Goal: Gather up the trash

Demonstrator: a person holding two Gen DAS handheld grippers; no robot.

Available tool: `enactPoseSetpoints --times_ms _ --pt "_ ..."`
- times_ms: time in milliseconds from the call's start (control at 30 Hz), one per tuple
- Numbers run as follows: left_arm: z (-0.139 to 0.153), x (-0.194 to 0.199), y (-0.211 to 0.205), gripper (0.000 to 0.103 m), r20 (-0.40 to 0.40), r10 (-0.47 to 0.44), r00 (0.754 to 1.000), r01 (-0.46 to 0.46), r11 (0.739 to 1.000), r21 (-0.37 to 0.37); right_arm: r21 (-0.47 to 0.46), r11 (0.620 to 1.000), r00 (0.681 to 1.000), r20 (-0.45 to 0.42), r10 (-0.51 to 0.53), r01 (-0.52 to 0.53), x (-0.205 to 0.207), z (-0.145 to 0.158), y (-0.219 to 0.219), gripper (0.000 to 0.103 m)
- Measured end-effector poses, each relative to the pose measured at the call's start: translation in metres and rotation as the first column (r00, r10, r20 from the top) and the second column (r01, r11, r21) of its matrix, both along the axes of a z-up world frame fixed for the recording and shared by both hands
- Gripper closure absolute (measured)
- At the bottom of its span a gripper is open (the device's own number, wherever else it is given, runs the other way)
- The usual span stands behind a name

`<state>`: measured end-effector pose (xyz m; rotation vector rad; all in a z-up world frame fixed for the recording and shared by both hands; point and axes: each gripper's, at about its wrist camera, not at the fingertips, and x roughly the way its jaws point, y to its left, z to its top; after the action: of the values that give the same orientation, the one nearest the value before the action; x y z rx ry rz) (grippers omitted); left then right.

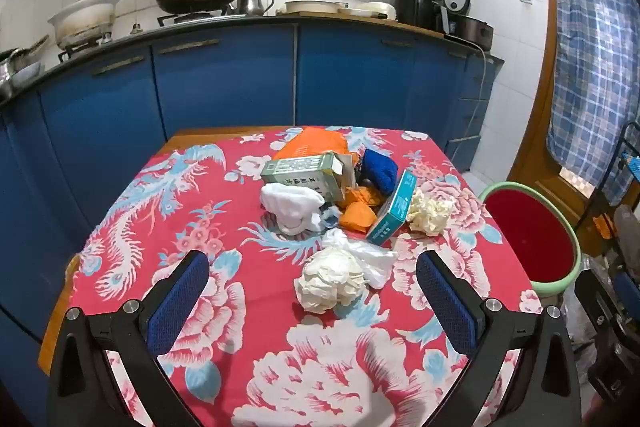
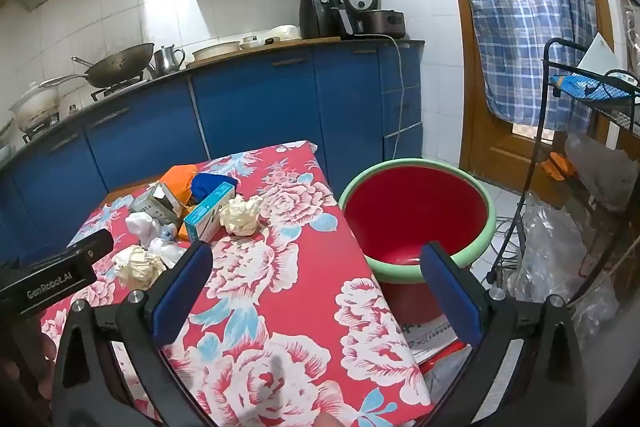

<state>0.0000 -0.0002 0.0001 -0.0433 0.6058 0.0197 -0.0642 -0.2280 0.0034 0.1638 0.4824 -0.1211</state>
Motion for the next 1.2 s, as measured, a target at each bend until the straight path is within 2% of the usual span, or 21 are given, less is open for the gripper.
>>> enactPoseSetpoints --times_ms 67,1200 --pt "-0.0001 0.0000 -0.0001 0.000 -0.002 0.002 1.000 -0.002 1.000 -0.001 -0.030 1.000 1.000 0.007 -0.001 0.001 -0.0002 -0.0001 0.0008 0.001" --pt "-0.0003 -0.0012 0.0011 0.000 -0.006 0.004 1.000 -0.005 1.000 -0.017 -0.026 1.000 1.000 0.007 -0.002 0.002 -0.0015 0.0004 0.0019 0.001"
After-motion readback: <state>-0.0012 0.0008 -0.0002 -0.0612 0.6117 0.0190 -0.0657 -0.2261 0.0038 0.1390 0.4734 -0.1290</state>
